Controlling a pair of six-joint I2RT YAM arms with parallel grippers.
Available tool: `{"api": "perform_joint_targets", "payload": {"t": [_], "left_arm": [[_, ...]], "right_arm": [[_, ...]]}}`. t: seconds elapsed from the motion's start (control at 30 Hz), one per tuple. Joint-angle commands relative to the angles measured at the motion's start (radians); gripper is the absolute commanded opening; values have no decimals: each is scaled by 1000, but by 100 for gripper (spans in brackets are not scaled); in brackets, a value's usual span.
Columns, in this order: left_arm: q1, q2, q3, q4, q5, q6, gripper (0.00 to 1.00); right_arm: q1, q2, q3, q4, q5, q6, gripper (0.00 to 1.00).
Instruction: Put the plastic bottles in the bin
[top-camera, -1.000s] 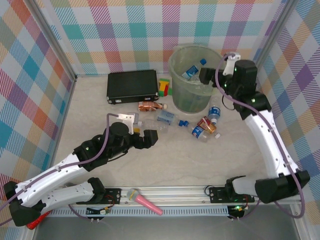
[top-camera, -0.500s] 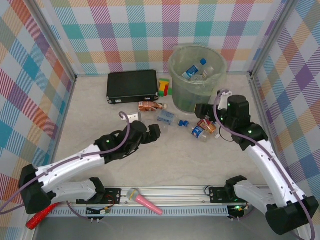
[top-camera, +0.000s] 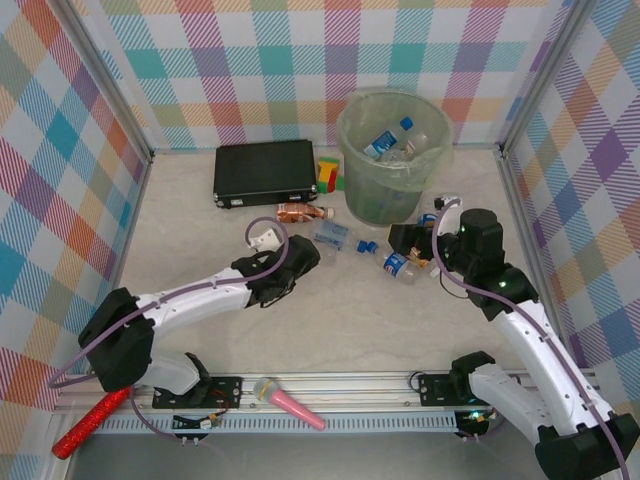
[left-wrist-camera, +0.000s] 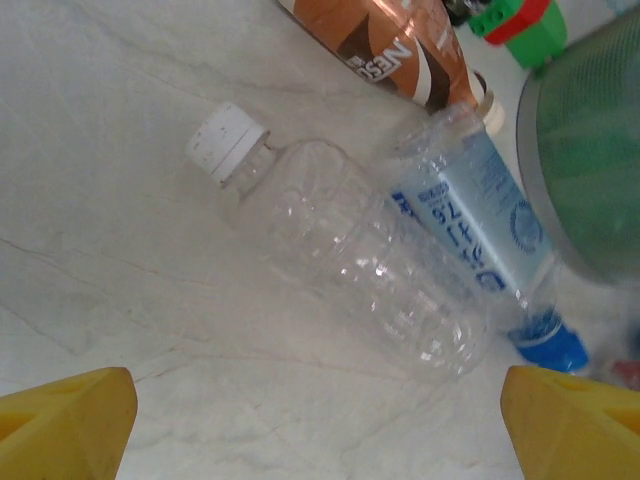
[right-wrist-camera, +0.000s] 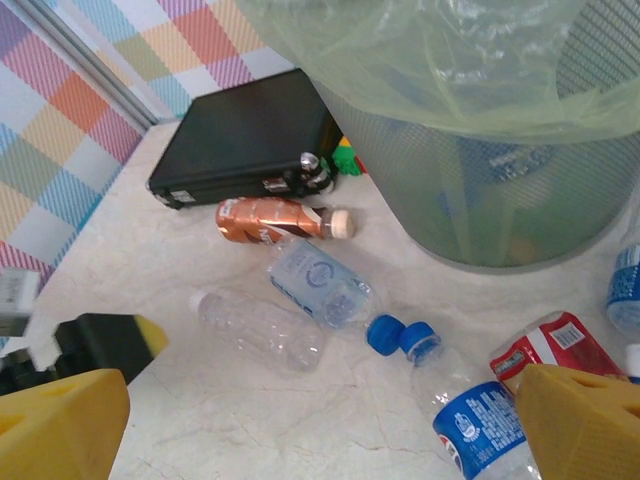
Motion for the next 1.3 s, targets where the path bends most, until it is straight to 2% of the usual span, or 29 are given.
{"api": "perform_joint_targets", "payload": {"t": [0.0,0.17,0.53,0.9,1.03,1.13,1.27], "left_arm": [[15,57,0,106,-14,-122,94],[21,157,15,216,-3,-193,93],[35,317,80,245,-70,-322,93],[132,454,106,398,64,-328,90],[137,486,117,435,83,-329,82],[138,485,120,432,83,-318,69],[137,448,106,420,77,-292,61]], "right_arm": [[6,-21,1,37,-27,16,99],[7,-22,-3,37,-35,24,99],[7,-33,-7,38,-35,28,99],[7,-35,-9,38,-21,32,99],[7,-39,-10,33,-7,28,99],[7,-45,-9,31,7,28,99],[7,-48,-8,25,13,28,99]]}}
